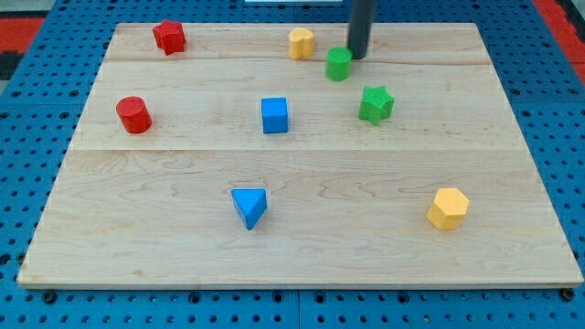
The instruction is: Move the yellow heart to the left of green circle
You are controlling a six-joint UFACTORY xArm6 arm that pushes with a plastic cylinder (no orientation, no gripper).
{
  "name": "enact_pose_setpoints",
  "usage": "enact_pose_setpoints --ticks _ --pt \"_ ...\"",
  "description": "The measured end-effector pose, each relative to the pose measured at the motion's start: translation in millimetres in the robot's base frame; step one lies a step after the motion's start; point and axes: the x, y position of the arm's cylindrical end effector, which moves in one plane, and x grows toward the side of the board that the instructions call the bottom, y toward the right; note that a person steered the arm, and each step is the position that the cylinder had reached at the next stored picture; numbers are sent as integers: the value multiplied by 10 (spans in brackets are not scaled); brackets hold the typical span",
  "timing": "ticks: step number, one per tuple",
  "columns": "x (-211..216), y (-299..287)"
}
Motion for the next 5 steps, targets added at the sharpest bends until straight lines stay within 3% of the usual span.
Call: enact_pose_setpoints --ticks 1,2,3,4,5 --pt "-353 209" --pt "-534 -296" --pt "-351 -885" --pt "24 -1123" --pt "-455 -913"
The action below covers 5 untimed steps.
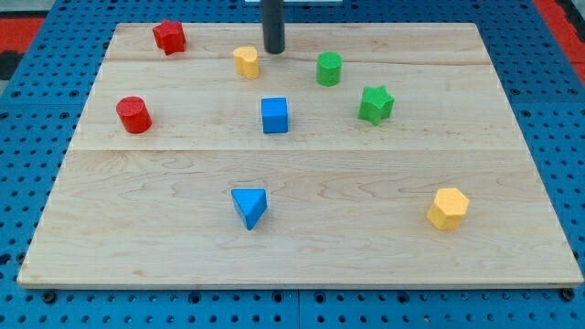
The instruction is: Move the yellow heart to the left of green circle
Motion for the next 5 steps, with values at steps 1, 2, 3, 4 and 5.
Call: enact_pose_setpoints --ticks 1,2,3,4,5 --pt "27 -484" --pt "426 -424" --pt "461 -405" --pt "196 -1092" --pt "538 -2213"
